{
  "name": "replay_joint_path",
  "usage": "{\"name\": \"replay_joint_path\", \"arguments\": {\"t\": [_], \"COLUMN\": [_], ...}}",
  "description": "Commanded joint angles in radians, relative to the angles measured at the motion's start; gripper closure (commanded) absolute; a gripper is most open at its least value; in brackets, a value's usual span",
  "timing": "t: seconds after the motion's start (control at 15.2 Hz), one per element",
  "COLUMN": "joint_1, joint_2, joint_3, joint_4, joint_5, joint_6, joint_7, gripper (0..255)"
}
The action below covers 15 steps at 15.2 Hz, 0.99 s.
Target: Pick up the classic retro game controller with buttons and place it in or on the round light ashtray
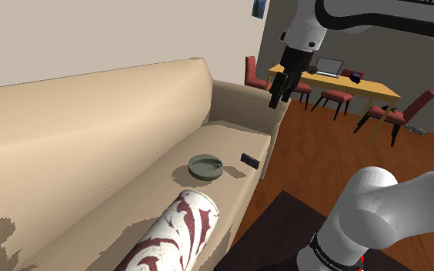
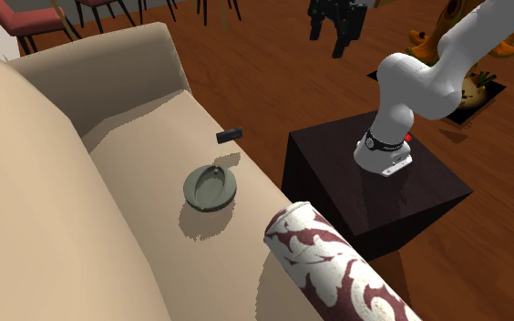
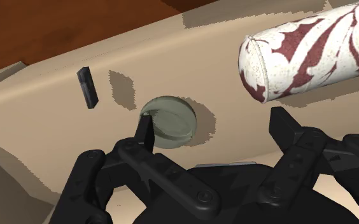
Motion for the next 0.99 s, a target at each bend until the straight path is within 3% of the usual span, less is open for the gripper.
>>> {"name": "replay_joint_path", "arguments": {"t": [0.0,0.92], "joint_1": [0.0,-0.036], "joint_2": [0.0,0.275], "joint_3": [0.0,-0.177], "joint_4": [0.0,-0.155], "joint_5": [0.0,-0.078], "joint_6": [0.0,0.424], "joint_7": [0.0,-0.153], "gripper": [0,0]}}
